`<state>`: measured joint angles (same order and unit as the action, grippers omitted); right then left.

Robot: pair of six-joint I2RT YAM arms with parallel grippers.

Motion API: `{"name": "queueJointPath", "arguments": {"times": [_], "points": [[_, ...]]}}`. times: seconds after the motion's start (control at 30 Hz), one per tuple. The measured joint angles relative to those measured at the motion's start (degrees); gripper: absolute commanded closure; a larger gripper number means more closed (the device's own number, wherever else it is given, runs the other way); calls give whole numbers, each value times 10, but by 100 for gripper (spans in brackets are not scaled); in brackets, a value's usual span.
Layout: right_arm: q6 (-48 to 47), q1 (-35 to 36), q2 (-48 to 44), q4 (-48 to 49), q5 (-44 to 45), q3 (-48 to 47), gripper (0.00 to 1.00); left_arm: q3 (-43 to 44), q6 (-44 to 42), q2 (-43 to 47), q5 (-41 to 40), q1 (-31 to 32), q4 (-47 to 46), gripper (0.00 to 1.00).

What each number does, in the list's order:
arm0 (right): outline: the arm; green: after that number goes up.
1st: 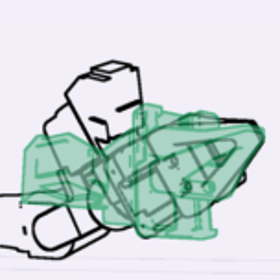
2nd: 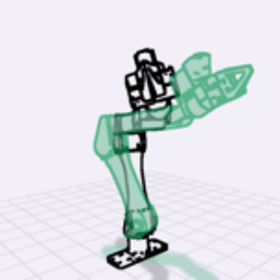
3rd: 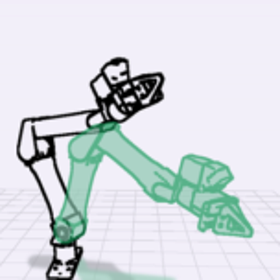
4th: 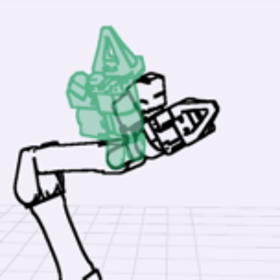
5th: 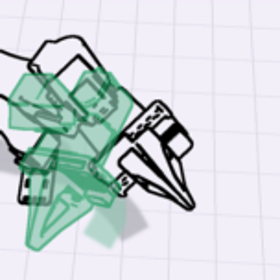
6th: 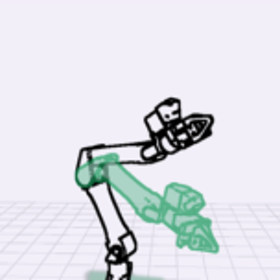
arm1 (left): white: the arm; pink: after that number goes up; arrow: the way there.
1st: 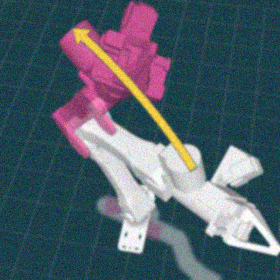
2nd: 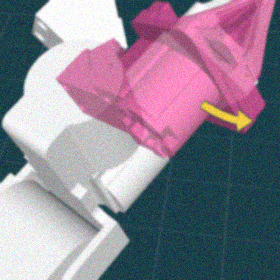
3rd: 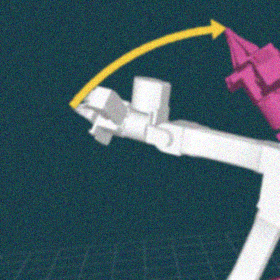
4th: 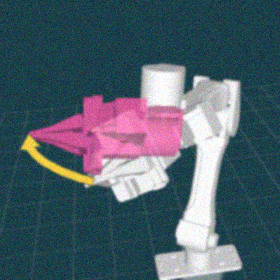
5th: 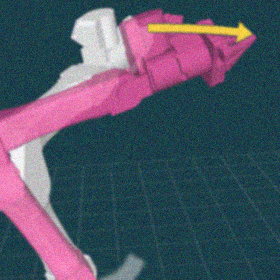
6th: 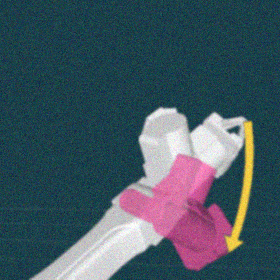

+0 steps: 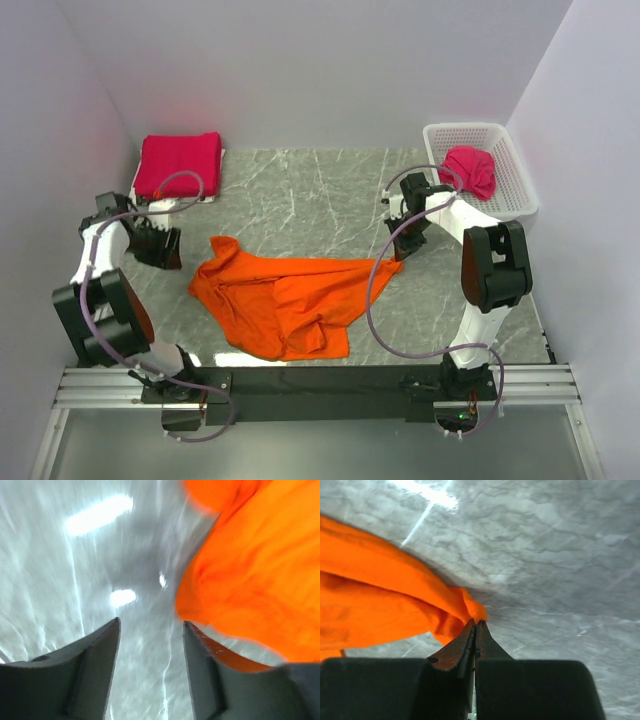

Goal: Fold and stack the t-shirts
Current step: Flatten the tshirt out

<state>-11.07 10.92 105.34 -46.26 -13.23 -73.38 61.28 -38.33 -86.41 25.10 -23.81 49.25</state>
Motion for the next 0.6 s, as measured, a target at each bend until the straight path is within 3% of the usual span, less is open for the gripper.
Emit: {"name": "queueJointPath", "arguments": {"times": [0.17, 0.43, 0.5, 0.6], "points": [[-2, 0, 3, -3, -19, 0, 100, 35, 106, 23, 5, 89, -64, 31], [-2, 0, 9, -10, -24, -1, 100, 114, 318, -111, -42, 190, -97, 26], [-2, 0, 9, -10, -24, -1, 100, 119, 352, -127, -66, 213, -96, 1], [-2, 0, 9, -10, -25, -1, 100, 146, 400, -158, -96, 239, -89, 1]]}}
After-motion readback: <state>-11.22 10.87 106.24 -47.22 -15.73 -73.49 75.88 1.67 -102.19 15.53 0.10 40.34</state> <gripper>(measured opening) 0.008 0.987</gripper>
